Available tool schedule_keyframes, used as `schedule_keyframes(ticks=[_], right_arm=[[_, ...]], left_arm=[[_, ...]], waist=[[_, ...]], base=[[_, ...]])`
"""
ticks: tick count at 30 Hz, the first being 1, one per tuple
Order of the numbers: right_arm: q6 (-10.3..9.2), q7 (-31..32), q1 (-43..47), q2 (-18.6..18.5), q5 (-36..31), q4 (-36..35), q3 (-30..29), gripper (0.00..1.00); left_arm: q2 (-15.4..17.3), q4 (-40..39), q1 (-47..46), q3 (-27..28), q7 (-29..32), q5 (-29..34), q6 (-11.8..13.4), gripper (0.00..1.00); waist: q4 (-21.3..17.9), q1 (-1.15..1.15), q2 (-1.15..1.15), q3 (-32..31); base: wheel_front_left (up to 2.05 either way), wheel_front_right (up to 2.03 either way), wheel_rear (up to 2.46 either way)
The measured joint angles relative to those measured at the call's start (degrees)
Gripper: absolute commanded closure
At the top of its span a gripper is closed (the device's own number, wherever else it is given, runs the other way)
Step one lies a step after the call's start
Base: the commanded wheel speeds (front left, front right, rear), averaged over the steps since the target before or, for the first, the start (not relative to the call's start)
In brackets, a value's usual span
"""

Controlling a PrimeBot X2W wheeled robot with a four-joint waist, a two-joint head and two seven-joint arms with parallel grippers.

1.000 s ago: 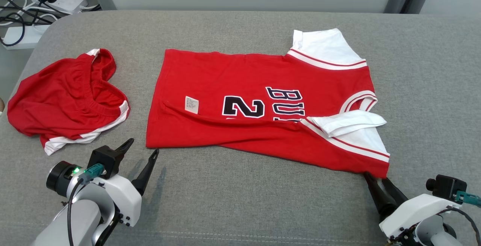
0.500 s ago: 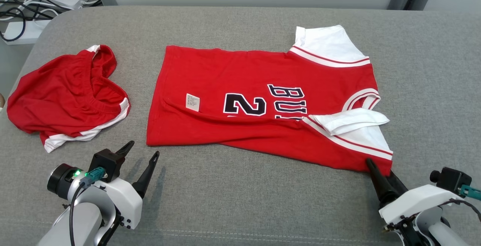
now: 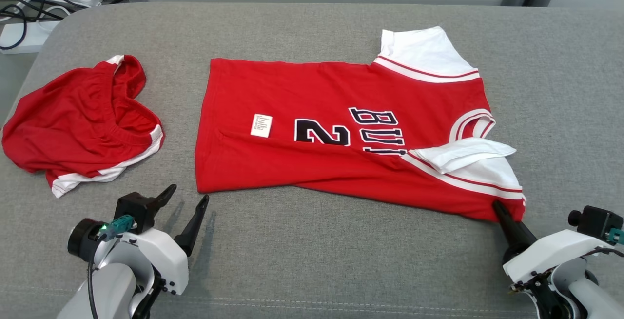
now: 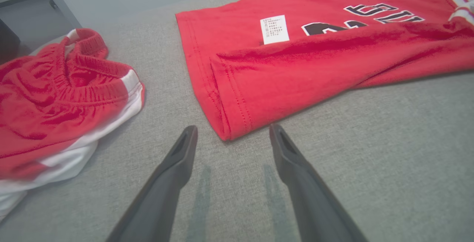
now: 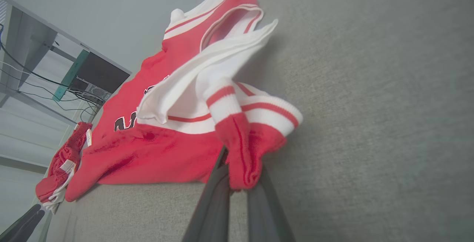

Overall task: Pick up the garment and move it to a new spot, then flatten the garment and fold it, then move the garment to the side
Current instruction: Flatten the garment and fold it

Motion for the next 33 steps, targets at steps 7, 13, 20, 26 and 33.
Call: schedule_keyframes(ticks=[7,13,20,26,33], right_arm=[[0.00,-0.15,-1.13,-1.74,0.04,-0.16,1.52,1.00],[0.00,-0.24,-2.21,-2.11,0.04,-0.11,2.72,1.00],[0.00,-0.49,-3.37,-2.19,0.03,0.10,3.71,1.00],[0.00,-0.67,-3.50,-2.22,0.04,0.49,4.44,1.00],[0.00,-1.10,-4.69,-2.27,0.05,0.87,5.35,1.00]], left_arm=[[-4.94,3.02,1.21,6.58,0.00,-7.65,-1.61,0.00],[-8.61,6.50,1.03,8.46,0.00,-9.40,-2.40,0.00],[-10.29,8.87,0.54,11.02,0.00,-9.60,-2.46,0.00],[-10.98,8.98,0.52,11.59,0.00,-9.60,-2.47,0.00],[-10.71,8.11,0.44,9.49,-0.01,-11.17,-2.48,0.79]], waist=[[-1.17,0.00,0.00,0.81],[-2.16,0.00,0.00,1.51],[-3.16,0.00,0.00,1.82],[-3.55,0.00,0.00,2.09],[-3.92,0.00,0.00,2.74]], base=[[0.00,0.00,0.00],[0.00,0.00,0.00],[0.00,0.00,0.00],[0.00,0.00,0.00],[0.00,0.00,0.00]])
